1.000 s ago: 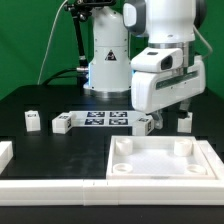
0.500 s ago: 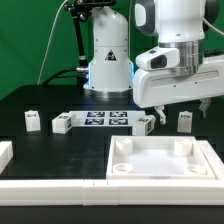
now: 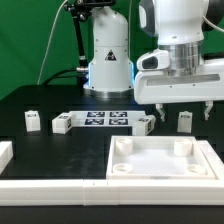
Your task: Assemble one leg
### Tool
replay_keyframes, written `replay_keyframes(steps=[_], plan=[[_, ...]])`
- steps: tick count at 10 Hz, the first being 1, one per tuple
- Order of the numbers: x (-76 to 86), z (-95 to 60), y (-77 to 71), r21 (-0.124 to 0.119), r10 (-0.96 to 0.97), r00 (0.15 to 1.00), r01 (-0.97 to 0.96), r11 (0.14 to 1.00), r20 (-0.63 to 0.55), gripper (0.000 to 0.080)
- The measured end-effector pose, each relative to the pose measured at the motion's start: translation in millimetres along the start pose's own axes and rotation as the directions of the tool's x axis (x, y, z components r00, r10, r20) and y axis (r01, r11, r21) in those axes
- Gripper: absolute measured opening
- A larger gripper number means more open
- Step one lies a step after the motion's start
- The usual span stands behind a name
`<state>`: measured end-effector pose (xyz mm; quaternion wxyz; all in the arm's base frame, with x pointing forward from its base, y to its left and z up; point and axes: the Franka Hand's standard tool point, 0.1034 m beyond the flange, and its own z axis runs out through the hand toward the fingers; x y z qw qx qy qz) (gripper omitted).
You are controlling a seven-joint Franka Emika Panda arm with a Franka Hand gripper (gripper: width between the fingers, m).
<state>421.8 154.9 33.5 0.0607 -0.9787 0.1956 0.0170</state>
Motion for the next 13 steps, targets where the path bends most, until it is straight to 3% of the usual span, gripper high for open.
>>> replay_keyframes(steps=[5, 6, 11, 13], plan=[[-1.5, 1.2, 0.5, -0.005, -0.019, 1.0, 0.019, 1.0, 0.02, 0.0649], [-5.5, 2.3, 5.9, -0.029, -0.052, 0.993, 0.055, 0.998, 0.104, 0.0649], [-10.1, 6.8, 8.9, -0.071, -0.057, 0.9, 0.098, 0.993, 0.432, 0.0649], [-22.7, 10.3, 10.8, -0.093, -0.025, 0.8, 0.1, 0.991, 0.599, 0.0649]])
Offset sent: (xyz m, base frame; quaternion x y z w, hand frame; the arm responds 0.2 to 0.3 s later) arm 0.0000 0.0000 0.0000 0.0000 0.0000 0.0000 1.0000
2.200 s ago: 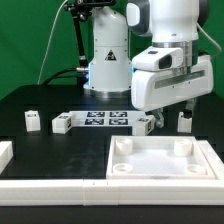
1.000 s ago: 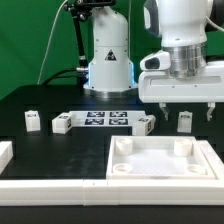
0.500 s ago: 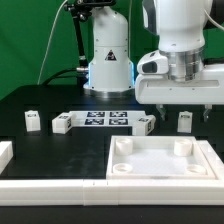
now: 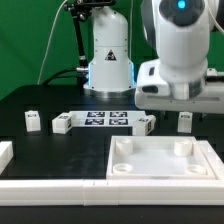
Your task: Assemble one leg
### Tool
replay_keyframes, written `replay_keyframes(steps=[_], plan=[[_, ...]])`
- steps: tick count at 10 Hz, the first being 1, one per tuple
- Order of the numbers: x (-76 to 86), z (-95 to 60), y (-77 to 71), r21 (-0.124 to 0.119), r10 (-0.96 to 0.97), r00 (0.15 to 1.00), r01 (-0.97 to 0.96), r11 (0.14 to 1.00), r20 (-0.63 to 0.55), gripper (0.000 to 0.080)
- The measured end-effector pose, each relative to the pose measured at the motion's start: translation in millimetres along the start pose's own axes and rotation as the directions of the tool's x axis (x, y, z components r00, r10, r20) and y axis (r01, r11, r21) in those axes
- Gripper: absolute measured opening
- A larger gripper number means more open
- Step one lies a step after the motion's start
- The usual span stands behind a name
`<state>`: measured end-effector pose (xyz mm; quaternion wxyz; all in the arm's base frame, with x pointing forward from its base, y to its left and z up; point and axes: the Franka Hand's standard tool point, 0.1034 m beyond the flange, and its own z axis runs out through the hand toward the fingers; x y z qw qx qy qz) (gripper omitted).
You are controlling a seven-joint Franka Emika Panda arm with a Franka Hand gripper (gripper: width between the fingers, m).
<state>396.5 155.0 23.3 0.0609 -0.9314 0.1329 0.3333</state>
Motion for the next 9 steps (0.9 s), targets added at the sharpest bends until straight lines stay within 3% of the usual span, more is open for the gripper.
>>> replay_keyframes(steps=[4, 9], plan=[[-2.0, 19.1, 0.9, -0.01, 0.012, 0.955, -0.01, 1.0, 0.298, 0.0649], [-8.5, 31.3, -1.7, -0.021, 0.007, 0.955, 0.0, 1.0, 0.298, 0.0649]])
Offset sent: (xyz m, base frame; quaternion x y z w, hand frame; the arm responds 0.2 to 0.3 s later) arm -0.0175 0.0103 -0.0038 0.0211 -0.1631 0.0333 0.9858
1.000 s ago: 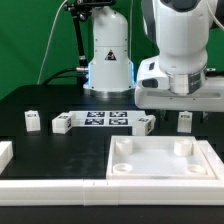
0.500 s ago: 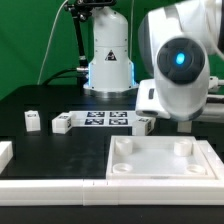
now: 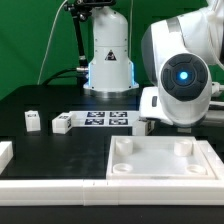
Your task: Assemble one leg
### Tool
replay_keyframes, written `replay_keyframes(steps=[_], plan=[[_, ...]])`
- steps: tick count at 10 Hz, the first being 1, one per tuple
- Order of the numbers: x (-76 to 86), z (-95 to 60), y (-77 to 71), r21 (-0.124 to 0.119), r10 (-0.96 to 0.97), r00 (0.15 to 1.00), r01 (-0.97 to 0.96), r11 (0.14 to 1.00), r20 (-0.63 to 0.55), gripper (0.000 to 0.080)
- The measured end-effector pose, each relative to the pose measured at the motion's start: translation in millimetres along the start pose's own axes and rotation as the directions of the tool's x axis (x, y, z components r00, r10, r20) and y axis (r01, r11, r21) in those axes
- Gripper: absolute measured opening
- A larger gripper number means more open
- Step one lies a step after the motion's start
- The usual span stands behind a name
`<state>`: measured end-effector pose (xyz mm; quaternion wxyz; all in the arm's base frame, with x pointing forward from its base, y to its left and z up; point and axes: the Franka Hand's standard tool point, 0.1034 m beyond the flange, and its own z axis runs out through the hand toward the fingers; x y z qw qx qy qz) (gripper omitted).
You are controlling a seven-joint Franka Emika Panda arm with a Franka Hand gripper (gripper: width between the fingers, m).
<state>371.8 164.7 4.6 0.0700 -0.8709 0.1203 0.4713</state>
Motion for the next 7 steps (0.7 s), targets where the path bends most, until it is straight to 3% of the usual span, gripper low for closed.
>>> replay_keyframes(steps=[4, 7], plan=[[-5.3, 9.0, -1.0, -0.015, 0.003, 1.0, -0.002, 1.0, 0.011, 0.0649], [-5.7, 9.5, -1.8, -0.018, 0.0, 1.0, 0.0, 1.0, 0.011, 0.0283]])
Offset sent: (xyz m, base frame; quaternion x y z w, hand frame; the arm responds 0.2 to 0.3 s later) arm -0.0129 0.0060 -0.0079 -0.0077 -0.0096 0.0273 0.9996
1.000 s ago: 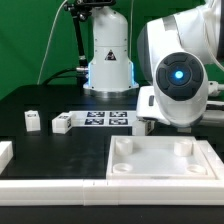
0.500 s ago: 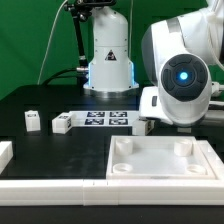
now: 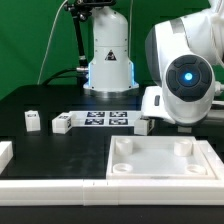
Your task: Assemble one leg
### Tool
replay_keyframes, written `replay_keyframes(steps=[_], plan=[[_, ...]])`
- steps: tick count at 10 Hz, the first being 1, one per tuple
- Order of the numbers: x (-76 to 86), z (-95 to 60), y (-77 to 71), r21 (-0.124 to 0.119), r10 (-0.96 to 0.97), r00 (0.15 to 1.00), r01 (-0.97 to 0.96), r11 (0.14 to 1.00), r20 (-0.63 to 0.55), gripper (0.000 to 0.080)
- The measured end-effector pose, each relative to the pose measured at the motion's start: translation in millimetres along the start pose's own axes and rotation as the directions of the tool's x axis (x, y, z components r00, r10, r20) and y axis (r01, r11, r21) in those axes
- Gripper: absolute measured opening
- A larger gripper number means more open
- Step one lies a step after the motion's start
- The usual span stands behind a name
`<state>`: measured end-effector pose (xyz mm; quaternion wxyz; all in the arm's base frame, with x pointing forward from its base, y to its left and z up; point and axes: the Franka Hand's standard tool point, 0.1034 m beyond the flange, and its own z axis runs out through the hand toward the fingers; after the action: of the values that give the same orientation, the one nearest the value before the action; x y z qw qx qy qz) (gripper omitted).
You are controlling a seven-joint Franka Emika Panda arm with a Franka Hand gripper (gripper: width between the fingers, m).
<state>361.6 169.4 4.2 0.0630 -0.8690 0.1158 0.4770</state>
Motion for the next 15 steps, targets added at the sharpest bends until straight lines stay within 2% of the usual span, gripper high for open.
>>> replay_keyframes(steps=[6, 7, 9, 11, 12, 14, 15], plan=[[0.4, -0.7, 0.2, 0.001, -0.001, 1.0, 0.001, 1.0, -0.001, 0.0284], [-2.2, -10.0, 2.3, 0.002, -0.007, 1.0, 0.007, 1.0, 0.011, 0.0284], [-14.4, -40.2, 4.1, 0.007, -0.01, 1.0, 0.01, 1.0, 0.013, 0.0285], [-31.6, -60.5, 7.8, 0.009, -0.014, 1.0, 0.014, 1.0, 0.018, 0.0285], [-32.6, -65.4, 6.8, 0.011, -0.016, 1.0, 0.016, 1.0, 0.004, 0.0285], [-28.4, -63.9, 4.6, 0.016, -0.017, 0.999, 0.017, 1.0, -0.031, 0.0285], [-21.5, -68.4, 0.2, 0.029, -0.019, 0.994, 0.022, 0.999, -0.109, 0.0287]])
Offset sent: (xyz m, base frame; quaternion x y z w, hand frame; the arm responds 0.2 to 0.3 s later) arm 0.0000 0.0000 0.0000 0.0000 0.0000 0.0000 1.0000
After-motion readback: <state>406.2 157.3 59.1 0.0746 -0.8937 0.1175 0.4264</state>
